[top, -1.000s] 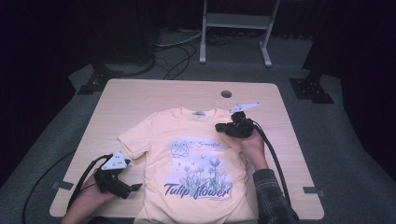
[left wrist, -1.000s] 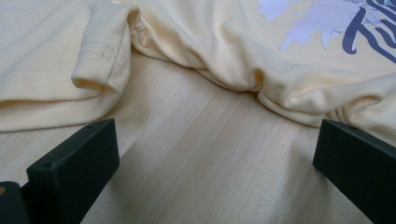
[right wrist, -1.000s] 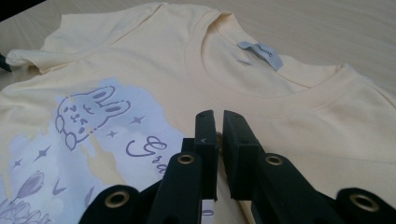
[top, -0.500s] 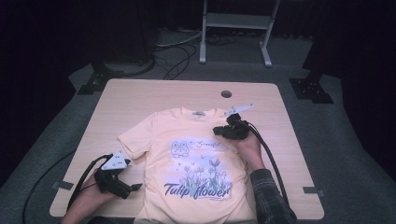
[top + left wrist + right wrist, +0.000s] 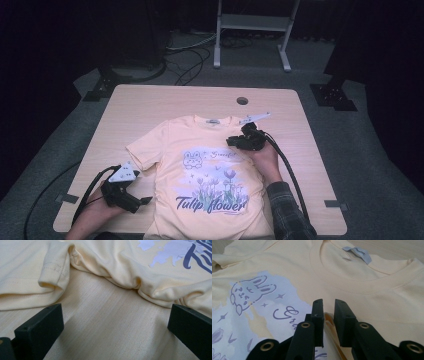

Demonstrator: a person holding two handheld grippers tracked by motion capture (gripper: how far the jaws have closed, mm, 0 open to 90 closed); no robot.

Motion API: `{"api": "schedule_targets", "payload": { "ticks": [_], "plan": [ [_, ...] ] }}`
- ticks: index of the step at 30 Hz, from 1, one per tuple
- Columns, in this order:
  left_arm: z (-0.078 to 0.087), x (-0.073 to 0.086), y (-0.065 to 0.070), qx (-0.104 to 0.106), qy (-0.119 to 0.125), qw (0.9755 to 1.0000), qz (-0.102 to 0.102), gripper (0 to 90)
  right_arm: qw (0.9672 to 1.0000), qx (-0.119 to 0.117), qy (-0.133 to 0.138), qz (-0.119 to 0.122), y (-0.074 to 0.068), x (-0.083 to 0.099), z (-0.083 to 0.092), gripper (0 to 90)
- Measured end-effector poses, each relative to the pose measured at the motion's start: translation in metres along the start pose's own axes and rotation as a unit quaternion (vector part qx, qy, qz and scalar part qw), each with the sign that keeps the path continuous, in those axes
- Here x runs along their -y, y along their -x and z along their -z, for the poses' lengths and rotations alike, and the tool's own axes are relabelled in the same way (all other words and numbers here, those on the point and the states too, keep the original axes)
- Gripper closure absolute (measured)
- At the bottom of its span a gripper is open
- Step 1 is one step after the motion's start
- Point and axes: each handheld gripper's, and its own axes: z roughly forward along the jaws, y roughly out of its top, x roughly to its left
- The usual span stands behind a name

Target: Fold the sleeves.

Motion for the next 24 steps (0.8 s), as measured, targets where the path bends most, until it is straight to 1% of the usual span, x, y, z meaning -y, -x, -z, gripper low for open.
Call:
{"api": "schedule_targets", "payload": {
  "ticks": [2, 4, 8, 9, 12, 13, 14, 16, 17, 19, 20, 21, 22, 24],
  "plan": [
    [0.0, 0.0, 0.0, 0.0, 0.0, 1.0, 0.0, 0.0, 1.0, 0.0, 0.0, 0.0, 0.0, 0.0, 0.0, 76.6],
    [0.0, 0.0, 0.0, 0.0, 0.0, 1.0, 0.0, 0.0, 1.0, 0.0, 0.003, 0.0, -0.001, -0.001, 0.001, 73.2],
    [0.0, 0.0, 0.0, 0.0, 0.0, 1.0, 0.0, 0.0, 0.9999, -0.005, 0.005, -0.008, 0.0, -0.001, 0.002, 67.3],
    [0.0, 0.0, 0.0, 0.0, 0.0, 1.0, 0.0, 0.0, 0.9999, -0.005, 0.005, -0.008, 0.0, -0.001, 0.002, 67.3],
    [0.0, 0.0, 0.0, 0.0, 0.0, 1.0, 0.0, 0.0, 0.9998, -0.011, 0.006, -0.017, 0.001, 0.0, 0.002, 59.9],
    [0.0, 0.0, 0.0, 0.0, 0.0, 1.0, 0.0, 0.0, 0.9997, -0.012, 0.007, -0.022, 0.001, 0.0, 0.002, 57.0],
    [0.0, 0.0, 0.0, 0.0, 0.0, 1.0, 0.0, 0.0, 0.9995, -0.015, 0.009, -0.025, 0.002, 0.0, 0.003, 52.2],
    [0.0, 0.0, 0.0, 0.0, 0.0, 1.0, 0.0, 0.0, 0.999, -0.024, 0.014, -0.034, 0.002, 0.0, 0.004, 49.2],
    [0.0, 0.0, 0.0, 0.0, 0.0, 1.0, 0.0, 0.0, 0.9988, -0.028, 0.016, -0.037, 0.002, -0.001, 0.005, 45.1],
    [0.0, 0.0, 0.0, 0.0, 0.0, 1.0, 0.0, 0.0, 0.9985, -0.026, 0.024, -0.041, 0.003, -0.001, 0.007, 35.7],
    [0.0, 0.0, 0.0, 0.0, 0.0, 1.0, 0.0, 0.0, 0.9977, -0.038, 0.029, -0.048, 0.004, -0.002, 0.01, 27.4],
    [0.0, 0.0, 0.0, 0.0, 0.0, 1.0, 0.0, 0.0, 0.9975, -0.039, 0.031, -0.049, 0.004, -0.002, 0.011, 23.4],
    [0.0, 0.0, 0.0, 0.0, 0.0, 1.0, 0.0, 0.0, 0.9975, -0.039, 0.031, -0.049, 0.004, -0.002, 0.011, 23.4],
    [0.0, 0.0, 0.0, 0.0, 0.0, 1.0, 0.0, 0.0, 0.9978, -0.034, 0.03, -0.048, 0.003, -0.002, 0.012, 16.5]
  ]
}}
